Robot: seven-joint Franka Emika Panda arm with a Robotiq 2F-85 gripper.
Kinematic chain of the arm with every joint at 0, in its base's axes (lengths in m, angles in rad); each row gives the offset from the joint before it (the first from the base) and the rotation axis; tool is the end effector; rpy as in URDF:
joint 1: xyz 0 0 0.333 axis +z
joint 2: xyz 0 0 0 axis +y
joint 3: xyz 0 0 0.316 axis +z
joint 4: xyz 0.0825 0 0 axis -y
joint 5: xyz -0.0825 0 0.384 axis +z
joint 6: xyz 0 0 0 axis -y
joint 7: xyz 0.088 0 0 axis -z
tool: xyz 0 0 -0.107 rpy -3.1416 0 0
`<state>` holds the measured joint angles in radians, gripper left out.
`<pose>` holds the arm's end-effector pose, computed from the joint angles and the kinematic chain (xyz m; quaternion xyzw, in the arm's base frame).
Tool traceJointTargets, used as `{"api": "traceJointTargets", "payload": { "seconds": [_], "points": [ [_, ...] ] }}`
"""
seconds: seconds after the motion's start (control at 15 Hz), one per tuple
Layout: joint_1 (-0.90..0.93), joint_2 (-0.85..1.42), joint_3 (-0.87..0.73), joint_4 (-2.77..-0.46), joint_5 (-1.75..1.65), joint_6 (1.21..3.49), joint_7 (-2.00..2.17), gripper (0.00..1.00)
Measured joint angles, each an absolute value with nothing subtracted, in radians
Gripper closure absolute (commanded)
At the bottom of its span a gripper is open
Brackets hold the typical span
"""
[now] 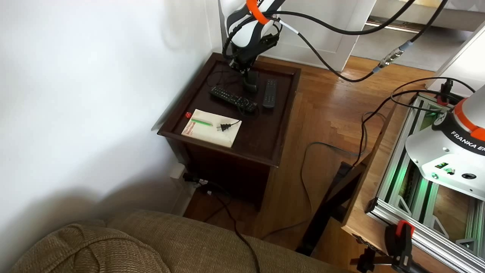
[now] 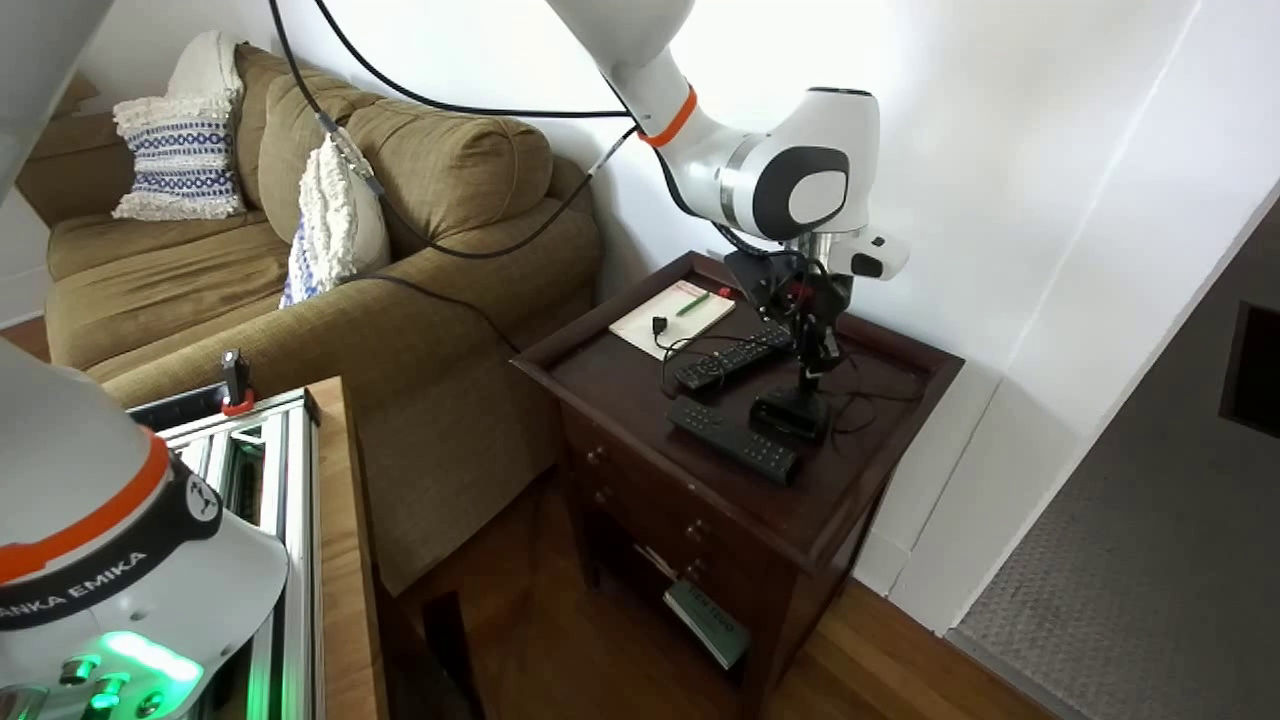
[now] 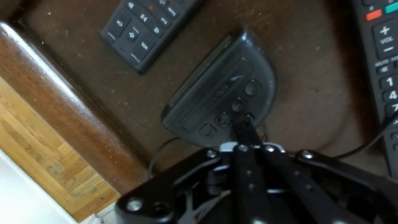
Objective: Press a button on the remote control
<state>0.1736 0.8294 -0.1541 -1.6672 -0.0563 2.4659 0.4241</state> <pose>0.6715 0.0227 0.1240 0.9851 -0.1549 0.0049 0.0751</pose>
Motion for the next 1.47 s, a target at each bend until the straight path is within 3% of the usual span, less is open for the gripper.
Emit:
{"api": "traceJointTargets", "payload": {
  "seconds": [0.6,1.47],
  "points": [
    [0.148,0.806,-0.162,-1.676,-0.047,2.466,0.433,1.0],
    [0.153,0.53,-0.074,-1.853,-0.047,2.465,0.401,1.0]
  ]
}}
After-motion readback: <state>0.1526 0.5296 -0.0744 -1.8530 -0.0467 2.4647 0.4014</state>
